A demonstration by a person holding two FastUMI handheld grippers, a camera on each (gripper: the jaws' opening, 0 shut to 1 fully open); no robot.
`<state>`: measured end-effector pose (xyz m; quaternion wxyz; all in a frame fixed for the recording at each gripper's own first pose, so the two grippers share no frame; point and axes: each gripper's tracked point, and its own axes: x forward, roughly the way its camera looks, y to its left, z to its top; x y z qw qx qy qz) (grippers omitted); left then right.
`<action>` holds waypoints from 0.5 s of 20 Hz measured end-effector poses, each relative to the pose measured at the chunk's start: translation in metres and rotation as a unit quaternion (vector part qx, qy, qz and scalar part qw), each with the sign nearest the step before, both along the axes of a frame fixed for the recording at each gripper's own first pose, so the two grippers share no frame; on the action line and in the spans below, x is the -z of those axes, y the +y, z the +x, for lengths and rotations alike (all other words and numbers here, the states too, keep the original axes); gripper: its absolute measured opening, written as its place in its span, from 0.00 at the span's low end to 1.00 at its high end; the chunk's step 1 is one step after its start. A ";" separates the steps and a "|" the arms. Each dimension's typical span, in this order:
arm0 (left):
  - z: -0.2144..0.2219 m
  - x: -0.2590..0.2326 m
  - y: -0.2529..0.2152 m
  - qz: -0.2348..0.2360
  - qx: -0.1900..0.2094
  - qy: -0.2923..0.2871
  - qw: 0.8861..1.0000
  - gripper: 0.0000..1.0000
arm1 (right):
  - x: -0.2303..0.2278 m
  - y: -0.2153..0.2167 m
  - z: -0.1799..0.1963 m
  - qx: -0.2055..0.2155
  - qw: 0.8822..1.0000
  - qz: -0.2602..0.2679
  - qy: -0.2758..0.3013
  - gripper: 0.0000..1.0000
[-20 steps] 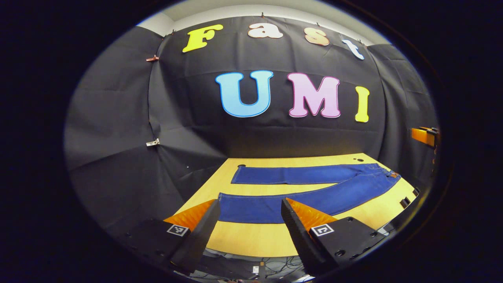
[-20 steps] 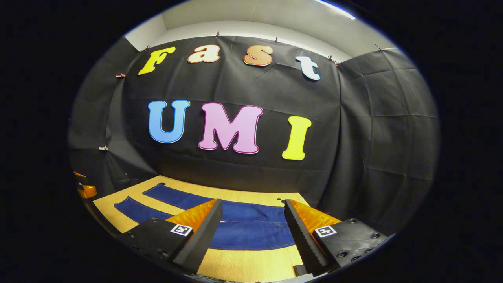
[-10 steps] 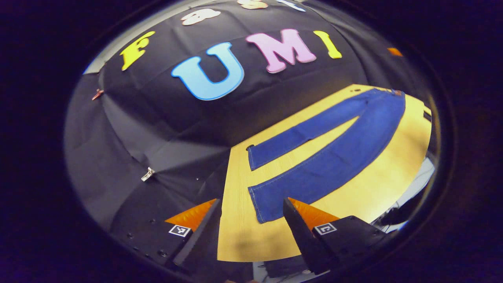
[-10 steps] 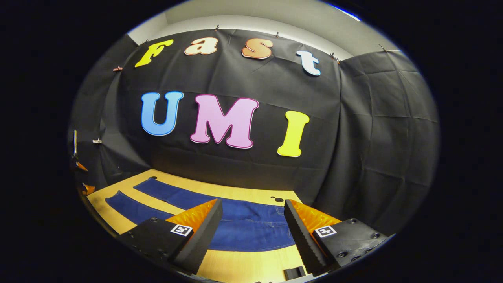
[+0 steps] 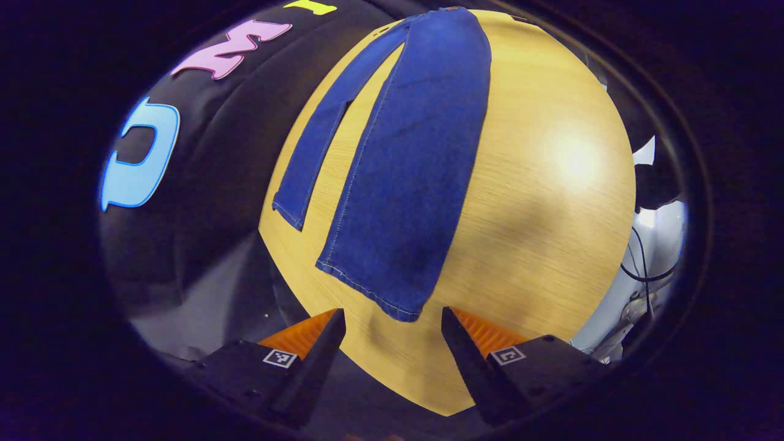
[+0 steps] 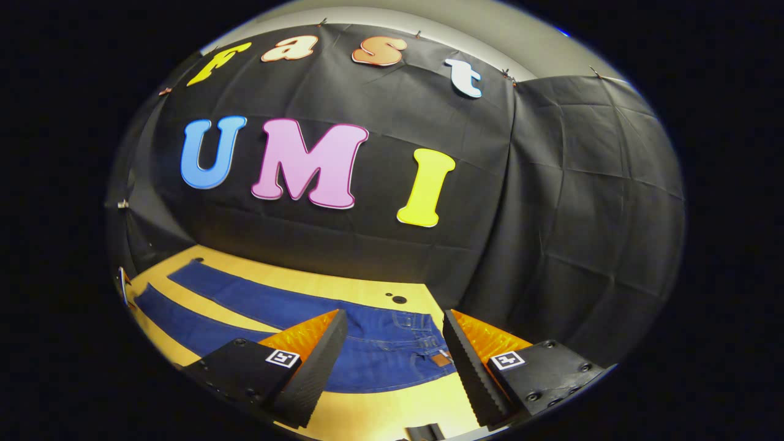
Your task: Grasp the waist and the cuffs of the jeans and fold them to make the two legs overlap; first hold the waist and fold one-third of the jeans toward the cuffs, then hold the cuffs and fold the remaining one-third in the same direction to finish folding.
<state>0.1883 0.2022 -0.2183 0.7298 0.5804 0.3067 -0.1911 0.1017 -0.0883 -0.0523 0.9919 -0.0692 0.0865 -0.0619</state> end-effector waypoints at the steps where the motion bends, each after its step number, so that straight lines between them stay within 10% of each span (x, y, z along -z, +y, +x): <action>1: 0.013 0.000 -0.003 0.006 0.012 -0.004 1.000 0.98 | 0.003 -0.008 0.005 0.003 1.000 -0.012 0.005 0.96; 10: 0.041 0.009 -0.018 0.011 0.037 0.089 0.995 0.60 | 0.029 -0.080 0.053 0.015 0.993 -0.114 0.026 0.96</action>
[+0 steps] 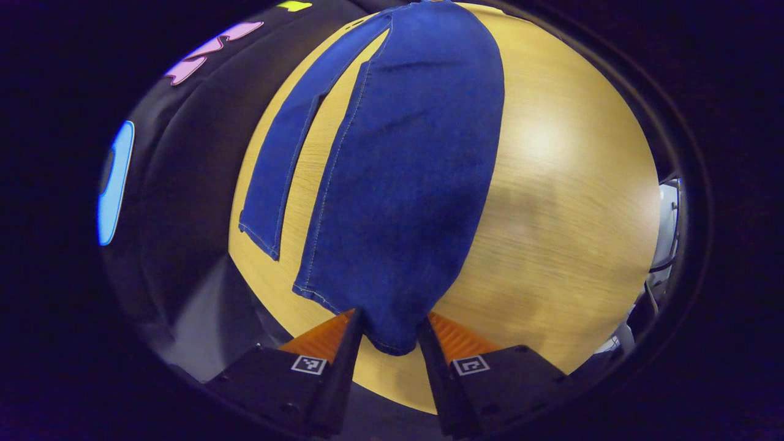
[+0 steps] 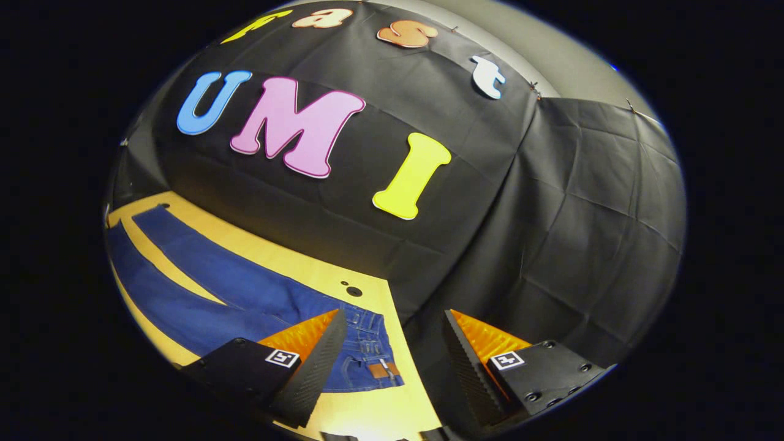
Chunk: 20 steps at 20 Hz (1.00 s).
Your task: Grasp the waist and the cuffs of the jeans and fold them to make the two legs overlap; first hold the waist and fold one-third of the jeans toward the cuffs, then hold the cuffs and fold the remaining one-third in the same direction to finish folding.
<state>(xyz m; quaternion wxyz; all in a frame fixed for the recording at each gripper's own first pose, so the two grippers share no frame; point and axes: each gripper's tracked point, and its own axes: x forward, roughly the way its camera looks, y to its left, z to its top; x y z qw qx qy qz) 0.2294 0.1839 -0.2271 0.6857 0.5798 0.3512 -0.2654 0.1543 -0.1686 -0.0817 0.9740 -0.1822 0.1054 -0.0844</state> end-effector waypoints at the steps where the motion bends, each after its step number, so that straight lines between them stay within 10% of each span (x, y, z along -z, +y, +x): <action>1: -0.002 0.002 0.000 -0.004 -0.007 0.024 1.000 0.56 | 0.007 -0.006 0.005 0.001 1.000 -0.007 0.007 0.96; 10: -0.002 0.004 -0.008 -0.033 -0.044 0.130 0.990 0.27 | 0.065 -0.038 0.029 -0.079 0.978 -0.174 0.088 0.96; 16: 0.001 0.006 -0.010 -0.043 -0.056 0.096 0.993 0.06 | 0.161 -0.055 0.014 -0.224 0.896 -0.314 0.219 0.96; 20: 0.001 0.006 -0.012 -0.035 -0.058 0.098 0.993 0.06 | 0.217 -0.055 0.012 -0.324 0.801 -0.410 0.292 0.96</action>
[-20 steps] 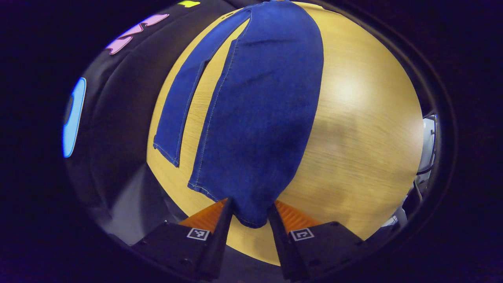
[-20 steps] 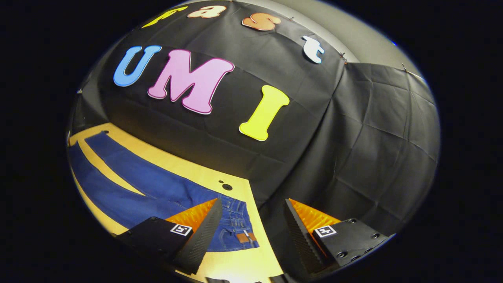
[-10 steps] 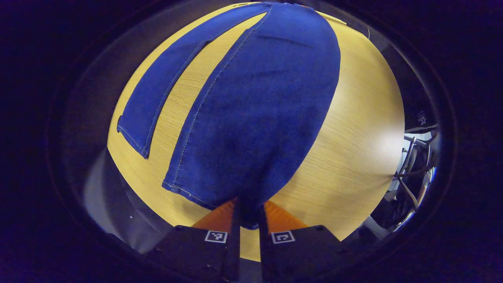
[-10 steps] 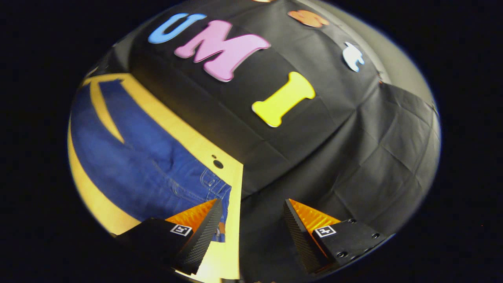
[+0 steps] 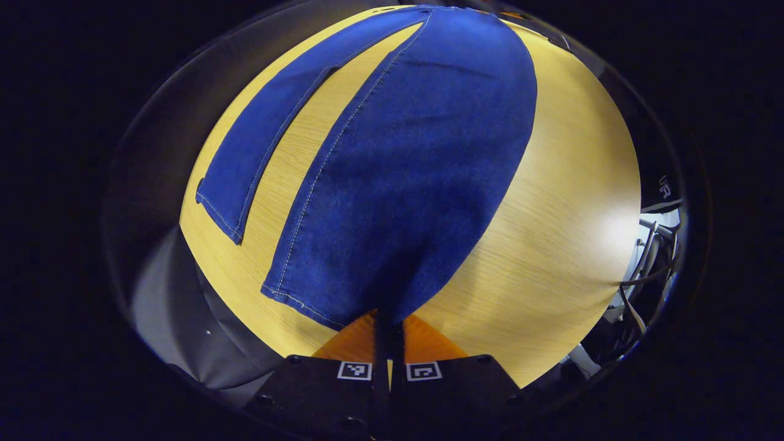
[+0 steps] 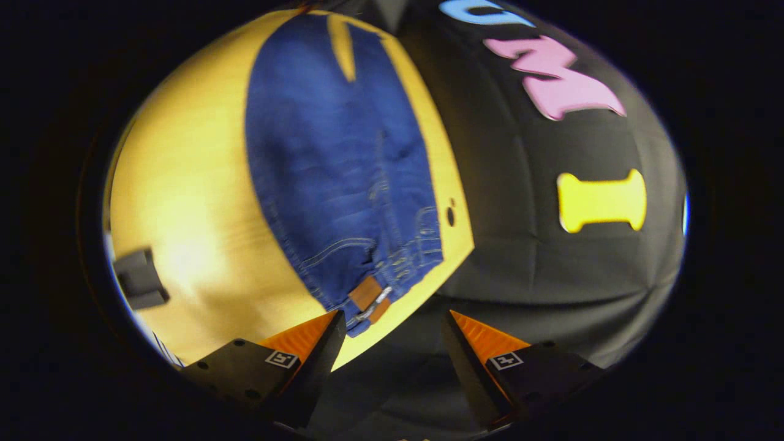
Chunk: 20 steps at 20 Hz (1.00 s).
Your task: Grasp the waist and the cuffs of the jeans and fold them to make the two legs overlap; first hold the waist and fold one-third of the jeans toward the cuffs, then hold the cuffs and fold the remaining one-third in the same direction to finish folding.
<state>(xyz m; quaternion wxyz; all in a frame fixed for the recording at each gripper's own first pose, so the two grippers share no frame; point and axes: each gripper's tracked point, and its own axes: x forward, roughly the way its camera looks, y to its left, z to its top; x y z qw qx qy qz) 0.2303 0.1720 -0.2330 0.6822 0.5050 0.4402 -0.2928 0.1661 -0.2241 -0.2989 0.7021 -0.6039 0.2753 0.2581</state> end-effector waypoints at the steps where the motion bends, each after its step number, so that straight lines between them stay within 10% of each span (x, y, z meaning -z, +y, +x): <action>1: 0.000 0.000 0.000 0.002 -0.001 -0.001 1.000 0.06 | 0.021 -0.008 -0.002 -0.025 0.999 -0.033 0.024 0.96; 13: -0.001 0.001 -0.002 0.019 -0.005 0.012 1.000 0.06 | 0.070 -0.013 0.042 -0.043 0.992 -0.110 0.038 0.90; 18: -0.002 0.002 -0.002 0.031 -0.006 0.017 0.999 0.06 | 0.080 -0.007 0.057 -0.006 0.993 -0.107 0.058 0.26; 20: -0.001 0.003 -0.002 0.033 -0.012 0.001 0.999 0.06 | 0.082 -0.011 0.052 0.021 0.994 -0.080 0.073 0.16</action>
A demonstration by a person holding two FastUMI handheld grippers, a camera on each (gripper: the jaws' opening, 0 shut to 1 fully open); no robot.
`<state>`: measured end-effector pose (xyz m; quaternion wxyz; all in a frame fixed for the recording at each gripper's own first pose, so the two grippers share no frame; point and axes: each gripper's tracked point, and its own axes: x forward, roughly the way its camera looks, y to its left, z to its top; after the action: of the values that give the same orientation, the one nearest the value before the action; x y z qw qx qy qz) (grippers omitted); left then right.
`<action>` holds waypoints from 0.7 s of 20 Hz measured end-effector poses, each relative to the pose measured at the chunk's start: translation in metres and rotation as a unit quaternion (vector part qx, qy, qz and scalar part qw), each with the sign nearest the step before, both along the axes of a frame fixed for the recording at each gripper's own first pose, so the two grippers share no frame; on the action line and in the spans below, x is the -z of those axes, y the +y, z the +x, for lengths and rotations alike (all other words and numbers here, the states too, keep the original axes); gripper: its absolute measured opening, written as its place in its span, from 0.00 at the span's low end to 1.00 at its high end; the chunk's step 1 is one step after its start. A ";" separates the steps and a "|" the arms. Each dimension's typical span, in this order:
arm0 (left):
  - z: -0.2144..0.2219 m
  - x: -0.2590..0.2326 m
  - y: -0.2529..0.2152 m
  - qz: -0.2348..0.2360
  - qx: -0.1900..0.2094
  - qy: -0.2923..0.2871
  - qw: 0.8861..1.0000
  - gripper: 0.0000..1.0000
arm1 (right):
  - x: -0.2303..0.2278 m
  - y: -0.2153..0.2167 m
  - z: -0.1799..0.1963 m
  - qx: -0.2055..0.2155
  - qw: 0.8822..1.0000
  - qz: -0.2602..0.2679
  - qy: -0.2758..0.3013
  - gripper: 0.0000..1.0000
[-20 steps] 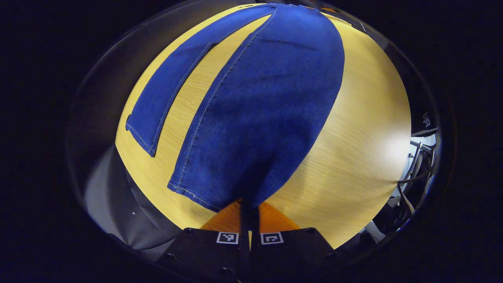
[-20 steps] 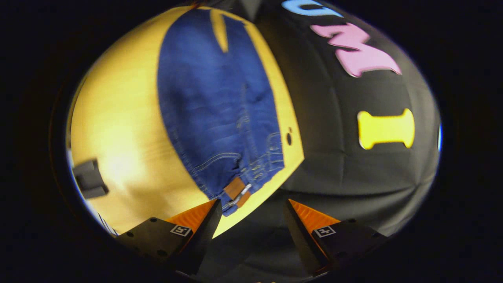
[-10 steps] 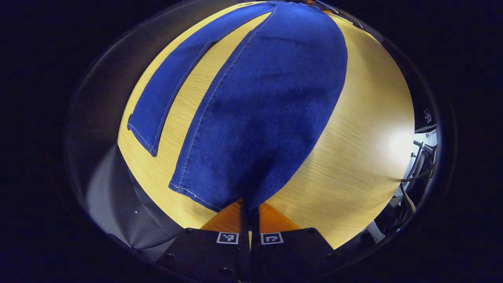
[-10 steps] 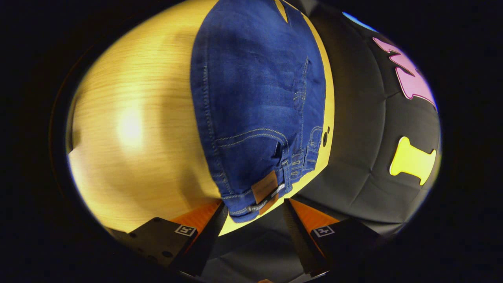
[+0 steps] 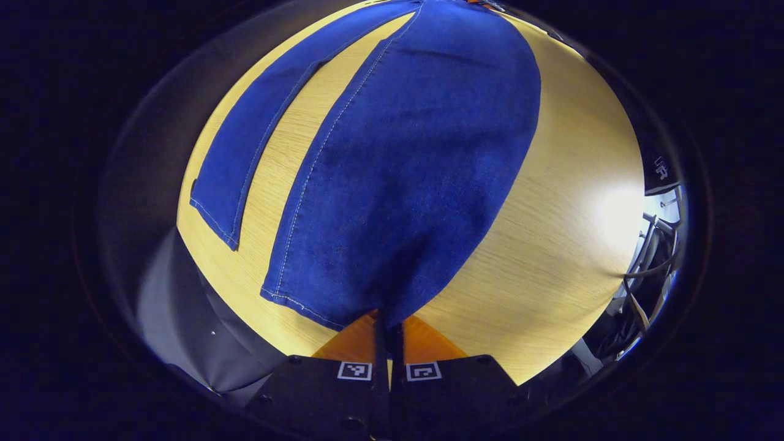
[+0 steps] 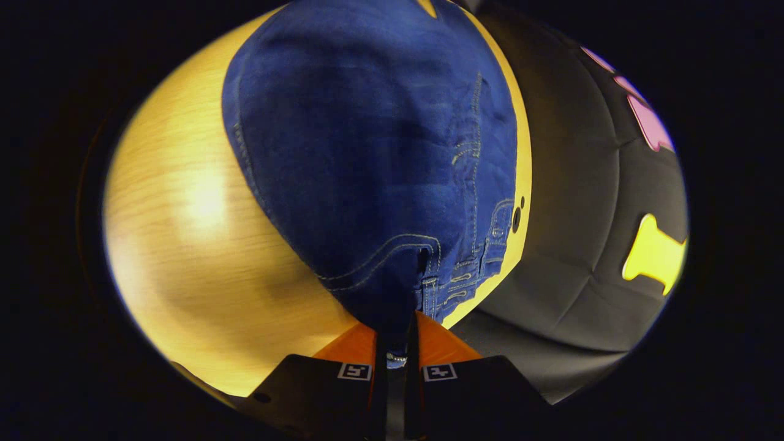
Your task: Grasp the waist and the cuffs of the jeans and fold them to make the two legs overlap; first hold the waist and fold one-third of the jeans toward the cuffs, then hold the cuffs and fold the remaining one-third in the same direction to finish folding.
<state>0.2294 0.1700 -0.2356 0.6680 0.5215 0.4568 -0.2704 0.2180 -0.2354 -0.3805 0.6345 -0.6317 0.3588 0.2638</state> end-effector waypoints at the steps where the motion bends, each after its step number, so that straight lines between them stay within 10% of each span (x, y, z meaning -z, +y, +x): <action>1: 0.000 -0.001 0.000 0.002 -0.003 -0.010 1.000 0.02 | 0.000 0.002 0.000 0.001 1.000 0.008 0.005 0.15; 14: 0.029 -0.067 -0.025 -0.083 -0.060 -0.003 0.995 0.06 | -0.092 0.024 0.048 -0.041 0.998 0.039 0.005 0.15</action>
<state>0.2582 0.1449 -0.1684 0.7254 0.4364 0.4615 -0.2652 0.2662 -0.2117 -0.2884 0.6452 -0.6194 0.3253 0.3070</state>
